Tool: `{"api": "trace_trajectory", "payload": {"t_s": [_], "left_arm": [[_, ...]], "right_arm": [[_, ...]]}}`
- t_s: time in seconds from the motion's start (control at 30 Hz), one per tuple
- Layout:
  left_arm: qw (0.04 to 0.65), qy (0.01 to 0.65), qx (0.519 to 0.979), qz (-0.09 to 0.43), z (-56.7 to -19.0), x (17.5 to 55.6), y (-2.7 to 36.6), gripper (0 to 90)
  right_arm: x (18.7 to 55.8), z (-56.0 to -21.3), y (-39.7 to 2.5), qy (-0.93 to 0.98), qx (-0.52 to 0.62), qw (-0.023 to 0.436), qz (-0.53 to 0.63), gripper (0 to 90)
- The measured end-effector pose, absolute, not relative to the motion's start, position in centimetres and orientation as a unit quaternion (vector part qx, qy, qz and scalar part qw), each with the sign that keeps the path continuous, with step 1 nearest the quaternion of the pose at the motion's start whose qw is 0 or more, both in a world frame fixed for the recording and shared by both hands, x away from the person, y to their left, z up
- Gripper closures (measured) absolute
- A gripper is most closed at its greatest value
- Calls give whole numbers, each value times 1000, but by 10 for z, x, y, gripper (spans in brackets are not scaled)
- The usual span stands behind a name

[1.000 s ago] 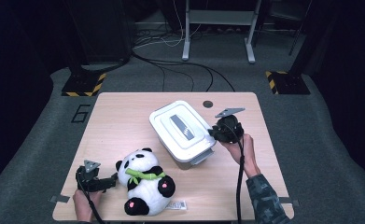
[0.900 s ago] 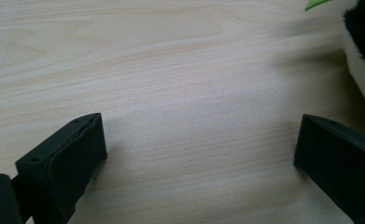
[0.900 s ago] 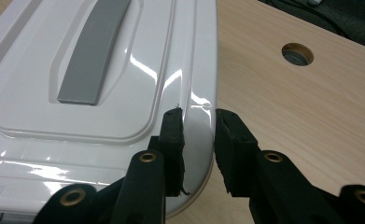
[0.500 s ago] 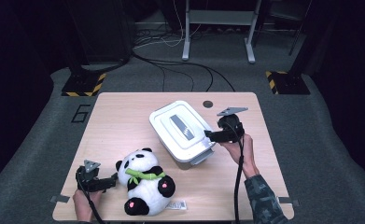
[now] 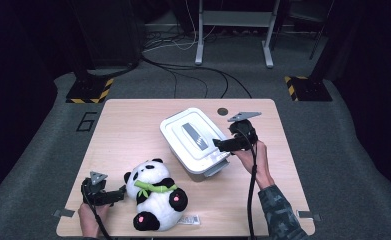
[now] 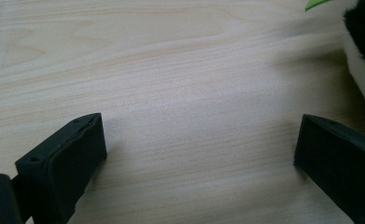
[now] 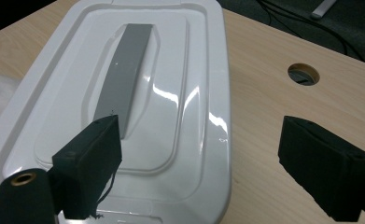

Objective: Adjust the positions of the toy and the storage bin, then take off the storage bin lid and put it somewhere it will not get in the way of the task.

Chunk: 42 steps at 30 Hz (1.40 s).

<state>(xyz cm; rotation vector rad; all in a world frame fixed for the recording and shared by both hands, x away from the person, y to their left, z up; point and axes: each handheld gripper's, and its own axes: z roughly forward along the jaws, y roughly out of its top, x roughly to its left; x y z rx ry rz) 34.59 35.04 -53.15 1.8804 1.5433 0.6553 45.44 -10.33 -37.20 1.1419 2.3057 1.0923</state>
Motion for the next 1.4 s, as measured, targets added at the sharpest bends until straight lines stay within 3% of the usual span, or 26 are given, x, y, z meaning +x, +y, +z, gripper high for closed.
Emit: {"api": "trace_trajectory", "payload": {"t_s": [0.67,1.07,1.4], "left_arm": [[306,583,710,248,-532,346,350,21],[306,583,710,248,-532,346,350,20],[306,583,710,248,-532,346,350,20]], "right_arm": [[462,-369,-64,837,373,169,362,126],[474,-375,-42,851,373,160,334,29],[478,-376,-29,859,359,169,324,201]]}}
